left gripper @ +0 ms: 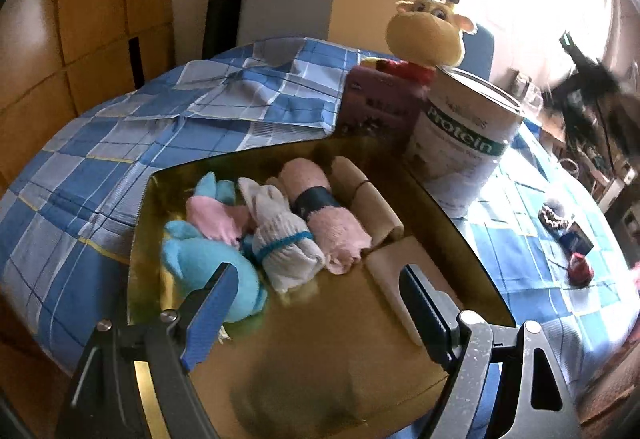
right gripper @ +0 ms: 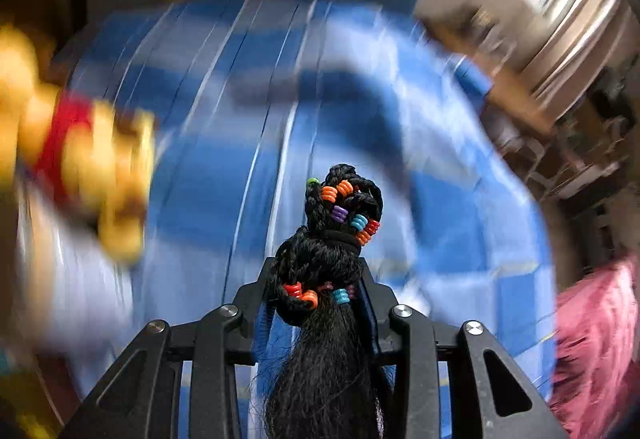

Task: Organize soft objects
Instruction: 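Carry the black braided hair toward the gold tray with the right gripper, then lower the black hair into the tray and open the right gripper, then move both grippers back to the red sock and brown scrunchie, then grasp the red knit sock with the left gripper, then grasp the brown scrunchie with the right gripper while the left gripper holds the red sock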

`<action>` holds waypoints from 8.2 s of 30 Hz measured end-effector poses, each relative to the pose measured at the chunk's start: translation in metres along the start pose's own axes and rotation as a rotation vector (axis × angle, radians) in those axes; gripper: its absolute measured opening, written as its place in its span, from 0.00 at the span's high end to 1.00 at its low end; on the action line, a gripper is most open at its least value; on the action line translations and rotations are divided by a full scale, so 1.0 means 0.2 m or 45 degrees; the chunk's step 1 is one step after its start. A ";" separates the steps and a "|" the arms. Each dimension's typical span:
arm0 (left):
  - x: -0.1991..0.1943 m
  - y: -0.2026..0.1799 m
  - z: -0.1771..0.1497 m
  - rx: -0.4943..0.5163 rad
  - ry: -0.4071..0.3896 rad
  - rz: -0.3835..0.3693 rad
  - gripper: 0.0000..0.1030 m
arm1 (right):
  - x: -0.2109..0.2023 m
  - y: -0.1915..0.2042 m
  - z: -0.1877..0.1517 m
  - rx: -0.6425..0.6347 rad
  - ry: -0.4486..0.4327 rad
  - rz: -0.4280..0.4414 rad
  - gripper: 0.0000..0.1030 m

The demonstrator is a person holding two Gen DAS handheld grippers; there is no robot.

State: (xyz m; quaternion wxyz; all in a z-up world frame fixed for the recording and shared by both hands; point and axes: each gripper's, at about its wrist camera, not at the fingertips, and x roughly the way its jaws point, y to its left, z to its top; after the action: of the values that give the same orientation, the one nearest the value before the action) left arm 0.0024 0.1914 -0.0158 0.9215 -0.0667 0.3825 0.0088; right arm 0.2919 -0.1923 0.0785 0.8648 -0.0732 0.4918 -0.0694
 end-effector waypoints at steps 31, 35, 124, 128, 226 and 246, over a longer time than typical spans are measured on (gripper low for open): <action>-0.13 0.42 -0.09 -0.270 -0.037 0.231 0.19 | -0.35 1.81 -0.80 -0.859 0.058 0.877 0.65; -0.13 0.43 -0.11 -0.284 -0.021 0.256 0.19 | -0.20 1.75 -0.95 -0.769 0.088 0.843 0.65; 0.15 -1.23 -0.06 0.562 0.227 -0.351 0.18 | 0.18 -1.04 -1.45 1.264 -0.086 0.430 0.50; 0.21 -1.37 -0.07 0.591 0.282 -0.430 0.25 | 0.17 -1.03 -1.46 1.266 -0.087 0.446 0.50; 0.51 -1.39 -0.27 0.505 0.119 -0.628 0.62 | 0.20 0.10 -0.93 -0.325 0.166 0.539 0.94; 0.51 -1.39 -0.27 0.496 0.125 -0.630 0.60 | 0.46 0.25 -0.79 -0.714 0.208 0.297 0.48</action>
State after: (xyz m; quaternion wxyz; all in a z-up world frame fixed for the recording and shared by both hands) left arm 0.0555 -0.0941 -0.0941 0.8716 0.0196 0.3930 -0.2924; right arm 0.2058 -0.1694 -0.0883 0.7707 -0.2460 0.5648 0.1629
